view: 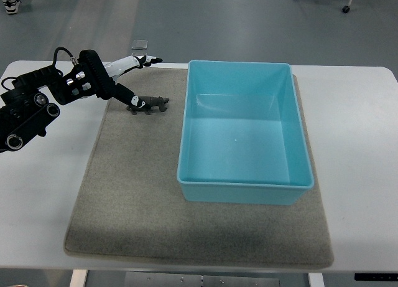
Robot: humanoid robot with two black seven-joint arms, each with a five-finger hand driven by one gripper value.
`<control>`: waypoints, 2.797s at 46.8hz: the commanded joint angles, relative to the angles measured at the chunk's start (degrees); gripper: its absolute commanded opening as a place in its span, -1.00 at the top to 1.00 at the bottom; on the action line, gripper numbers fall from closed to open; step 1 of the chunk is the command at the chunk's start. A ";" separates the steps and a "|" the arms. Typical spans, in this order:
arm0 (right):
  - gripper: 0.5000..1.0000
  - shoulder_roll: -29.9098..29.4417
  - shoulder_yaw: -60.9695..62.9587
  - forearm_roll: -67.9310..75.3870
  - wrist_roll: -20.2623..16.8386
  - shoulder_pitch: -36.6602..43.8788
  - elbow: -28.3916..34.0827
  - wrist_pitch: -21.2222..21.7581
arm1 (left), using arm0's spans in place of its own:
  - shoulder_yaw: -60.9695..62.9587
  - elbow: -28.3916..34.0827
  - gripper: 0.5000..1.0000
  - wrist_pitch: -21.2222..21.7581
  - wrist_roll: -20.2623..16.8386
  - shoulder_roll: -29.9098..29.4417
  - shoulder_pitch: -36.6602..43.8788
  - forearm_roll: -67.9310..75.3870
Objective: Place brown hippo in blue box with left hand
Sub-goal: 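Reach the left hand forward and down over the brown hippo, then close the left hand fingers around the brown hippo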
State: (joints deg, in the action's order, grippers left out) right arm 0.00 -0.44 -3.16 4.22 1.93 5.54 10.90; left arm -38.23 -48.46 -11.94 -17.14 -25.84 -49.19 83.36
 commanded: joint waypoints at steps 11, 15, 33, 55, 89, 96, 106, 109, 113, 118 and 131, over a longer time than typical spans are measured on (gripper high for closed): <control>-0.74 0.00 0.00 0.00 0.00 0.00 0.00 0.00 | 0.09 -1.90 -0.93 -0.10 -0.18 -0.09 0.05 7.61; -0.74 0.00 0.00 0.00 0.00 0.00 0.00 0.00 | 0.09 -2.96 -0.93 -0.88 -0.27 -0.26 0.14 9.19; -0.74 0.00 0.00 0.00 0.00 0.00 0.00 0.00 | 0.09 -2.43 -0.87 -1.94 -0.44 -2.99 0.05 12.53; -0.74 0.00 0.00 0.00 0.00 0.00 0.00 0.00 | 0.09 -2.08 -0.35 -1.41 -0.35 -2.64 0.32 15.17; -0.74 0.00 0.00 0.00 0.00 0.00 0.00 0.00 | 3.25 -0.94 0.11 0.52 -0.18 -1.76 0.23 15.26; -0.74 0.00 0.00 0.00 0.00 0.00 0.00 0.00 | 3.25 -0.85 0.27 0.61 -0.18 -1.76 0.23 15.26; -0.74 0.00 0.00 0.00 0.00 0.00 0.00 0.00 | 3.25 -0.93 0.72 0.61 0.00 -1.76 0.23 15.35; -0.74 0.00 0.00 0.00 0.00 0.00 0.00 0.00 | 3.25 -0.85 0.89 0.61 0.00 -1.76 0.23 15.35; -0.74 0.00 0.00 0.00 0.00 0.00 0.00 0.00 | 3.25 -0.94 1.00 0.61 0.09 -1.76 0.23 15.35; -0.74 0.00 0.00 0.00 0.00 0.00 0.00 0.00 | 3.25 -0.94 1.00 0.61 0.09 -1.85 0.23 15.26; -0.74 0.00 0.00 0.00 0.00 0.00 0.00 0.00 | 2.55 -1.20 1.00 0.52 0.17 -1.85 -0.03 14.29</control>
State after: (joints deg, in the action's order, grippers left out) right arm 0.00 -0.44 -3.16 4.22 1.93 5.54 10.90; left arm -35.04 -49.50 -11.34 -16.97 -27.68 -49.08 97.96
